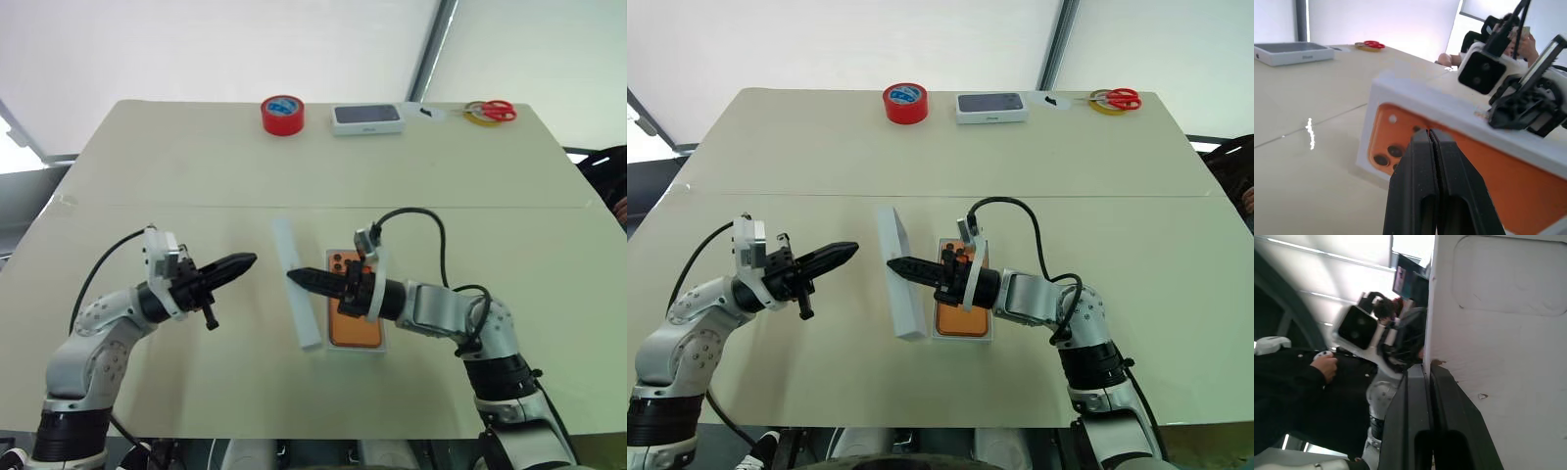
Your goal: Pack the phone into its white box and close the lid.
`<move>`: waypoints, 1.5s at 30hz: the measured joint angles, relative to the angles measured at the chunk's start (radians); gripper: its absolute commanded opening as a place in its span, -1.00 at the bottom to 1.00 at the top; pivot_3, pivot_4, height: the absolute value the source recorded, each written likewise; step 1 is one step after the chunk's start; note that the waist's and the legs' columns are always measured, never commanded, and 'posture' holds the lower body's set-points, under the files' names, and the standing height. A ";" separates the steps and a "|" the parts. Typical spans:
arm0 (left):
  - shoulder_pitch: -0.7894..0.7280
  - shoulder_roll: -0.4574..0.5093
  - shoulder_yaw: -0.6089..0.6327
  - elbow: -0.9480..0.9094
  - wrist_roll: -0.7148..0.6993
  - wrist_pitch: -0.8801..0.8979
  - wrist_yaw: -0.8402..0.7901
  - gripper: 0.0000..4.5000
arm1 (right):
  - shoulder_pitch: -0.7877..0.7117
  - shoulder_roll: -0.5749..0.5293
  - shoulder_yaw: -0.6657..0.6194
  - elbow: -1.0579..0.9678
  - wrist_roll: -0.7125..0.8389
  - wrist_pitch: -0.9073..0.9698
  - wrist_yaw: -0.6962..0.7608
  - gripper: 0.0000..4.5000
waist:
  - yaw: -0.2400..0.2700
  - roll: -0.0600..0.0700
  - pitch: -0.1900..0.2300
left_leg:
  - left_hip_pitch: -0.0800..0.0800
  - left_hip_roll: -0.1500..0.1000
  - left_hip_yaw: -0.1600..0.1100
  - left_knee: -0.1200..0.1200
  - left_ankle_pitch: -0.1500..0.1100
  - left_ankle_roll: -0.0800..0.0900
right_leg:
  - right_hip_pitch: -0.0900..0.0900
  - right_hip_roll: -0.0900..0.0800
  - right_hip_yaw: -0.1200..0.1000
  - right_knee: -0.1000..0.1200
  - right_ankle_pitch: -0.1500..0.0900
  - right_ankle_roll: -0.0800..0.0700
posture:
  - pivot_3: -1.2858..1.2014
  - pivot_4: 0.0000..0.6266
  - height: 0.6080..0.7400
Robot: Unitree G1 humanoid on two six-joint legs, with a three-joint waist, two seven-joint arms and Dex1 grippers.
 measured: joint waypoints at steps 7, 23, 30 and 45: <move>0.068 -0.014 -0.094 -0.015 0.053 -0.008 -0.019 -1.00 | 0.000 0.009 -0.003 0.021 -0.094 -0.005 0.062 -0.72 | 0.002 0.000 0.000 | 0.000 0.000 0.000 0.000 0.000 0.000 | 0.000 -0.001 0.000 0.000 0.000 0.000 | 0.03 -0.52 0.84; -0.102 -0.184 -0.259 0.173 0.205 -0.113 -0.001 -1.00 | 0.048 -0.311 -0.218 0.034 -0.337 0.016 0.352 0.60 | 0.008 0.001 0.000 | 0.000 -0.001 0.000 0.000 0.000 0.001 | 0.001 -0.001 0.000 -0.001 0.000 0.000 | 0.03 -0.52 0.84; -0.119 -0.223 -0.289 0.197 0.236 -0.113 0.024 -1.00 | 0.055 -0.375 -0.181 0.033 -0.722 -0.169 0.549 0.60 | 0.007 0.001 0.000 | 0.000 -0.001 0.000 0.000 0.000 0.001 | 0.001 0.000 0.000 -0.001 0.000 0.000 | 0.03 -0.52 0.84; -0.018 -0.028 -0.275 0.174 0.274 -0.065 -0.028 -1.00 | 0.160 -0.336 -0.119 -0.096 -1.164 -0.515 0.768 -0.99 | 0.010 0.001 0.000 | 0.001 -0.001 0.000 0.000 0.000 0.000 | 0.002 -0.001 0.000 -0.002 0.000 0.000 | 0.03 -0.52 0.84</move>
